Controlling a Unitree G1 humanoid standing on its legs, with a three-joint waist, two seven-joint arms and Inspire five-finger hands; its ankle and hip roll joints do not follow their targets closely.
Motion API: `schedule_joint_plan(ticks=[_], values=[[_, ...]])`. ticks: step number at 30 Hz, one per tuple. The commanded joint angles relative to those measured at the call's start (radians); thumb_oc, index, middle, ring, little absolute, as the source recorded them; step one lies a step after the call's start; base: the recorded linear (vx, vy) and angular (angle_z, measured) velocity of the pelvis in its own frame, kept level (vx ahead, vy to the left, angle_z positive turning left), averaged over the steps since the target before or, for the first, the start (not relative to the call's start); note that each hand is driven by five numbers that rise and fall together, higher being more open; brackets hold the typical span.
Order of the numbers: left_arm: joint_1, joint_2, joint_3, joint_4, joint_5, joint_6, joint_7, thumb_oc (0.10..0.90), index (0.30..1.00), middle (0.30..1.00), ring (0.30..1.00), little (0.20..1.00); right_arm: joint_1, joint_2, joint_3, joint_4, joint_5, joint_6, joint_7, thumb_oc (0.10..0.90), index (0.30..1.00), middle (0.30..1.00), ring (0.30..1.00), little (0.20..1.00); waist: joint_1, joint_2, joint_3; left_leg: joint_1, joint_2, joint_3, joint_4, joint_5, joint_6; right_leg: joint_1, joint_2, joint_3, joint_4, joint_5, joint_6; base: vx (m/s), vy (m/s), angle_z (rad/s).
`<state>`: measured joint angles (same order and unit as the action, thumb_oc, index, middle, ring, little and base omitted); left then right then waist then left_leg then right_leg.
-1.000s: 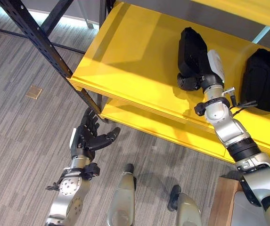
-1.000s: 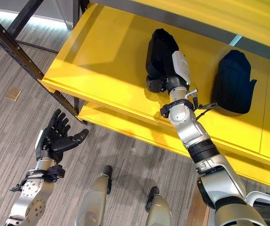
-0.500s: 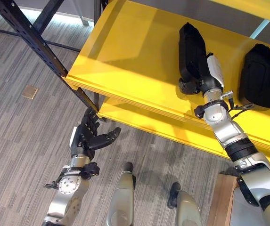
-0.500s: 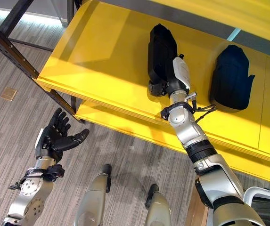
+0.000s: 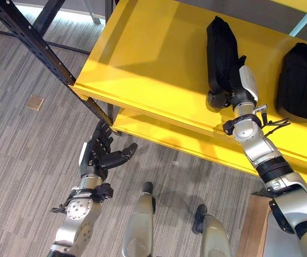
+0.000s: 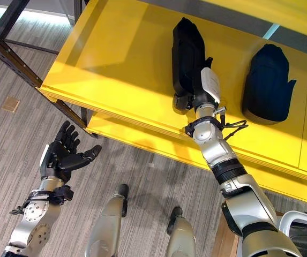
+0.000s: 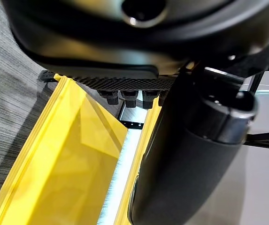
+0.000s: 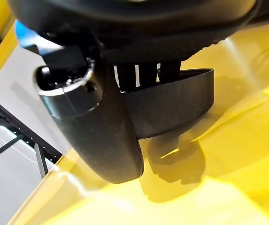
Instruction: Move parts from the plastic box to the shelf.
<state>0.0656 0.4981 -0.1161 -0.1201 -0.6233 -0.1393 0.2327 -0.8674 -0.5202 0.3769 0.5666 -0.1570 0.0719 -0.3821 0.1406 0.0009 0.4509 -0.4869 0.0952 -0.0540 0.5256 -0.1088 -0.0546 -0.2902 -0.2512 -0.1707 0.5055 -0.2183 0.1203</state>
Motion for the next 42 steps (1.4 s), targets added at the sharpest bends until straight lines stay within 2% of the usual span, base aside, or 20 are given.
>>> schedule_joint_plan(ticks=[1, 17, 42], values=[[-0.010, 0.047, 0.020, -0.151, 0.014, -0.127, 0.016, 0.900, 1.000, 1.000, 1.000, 1.000, -0.140, -0.037, -0.059, -0.025, -0.056, -0.038, -0.097, 0.400, 0.300, 0.300, 0.300, 0.300, 0.004, 0.013, -0.051, 0.022, 0.107, 0.000, 0.018, -0.034, -0.026, 0.069, -0.034, 0.054, 0.002, -0.014, 0.001, 0.00, 0.000, 0.00], [-0.035, 0.038, 0.005, -0.156, 0.027, -0.139, 0.039, 0.900, 1.000, 1.000, 1.000, 1.000, -0.082, 0.023, -0.154, -0.163, -0.139, -0.040, -0.219, 0.400, 0.300, 0.300, 0.300, 0.300, -0.004, 0.025, -0.057, 0.006, 0.104, -0.005, 0.037, -0.048, -0.022, 0.056, -0.034, 0.058, 0.026, -0.030, 0.001, 0.00, 0.000, 0.00], [-0.039, 0.037, -0.001, -0.147, 0.041, -0.139, 0.057, 0.900, 1.000, 1.000, 1.000, 1.000, -0.026, 0.086, -0.169, -0.223, -0.138, -0.056, -0.243, 0.400, 0.300, 0.300, 0.300, 0.300, -0.014, 0.029, -0.057, -0.009, 0.105, -0.010, 0.045, -0.046, -0.021, 0.042, -0.033, 0.059, 0.042, -0.032, -0.001, 0.00, 0.000, 0.00]])
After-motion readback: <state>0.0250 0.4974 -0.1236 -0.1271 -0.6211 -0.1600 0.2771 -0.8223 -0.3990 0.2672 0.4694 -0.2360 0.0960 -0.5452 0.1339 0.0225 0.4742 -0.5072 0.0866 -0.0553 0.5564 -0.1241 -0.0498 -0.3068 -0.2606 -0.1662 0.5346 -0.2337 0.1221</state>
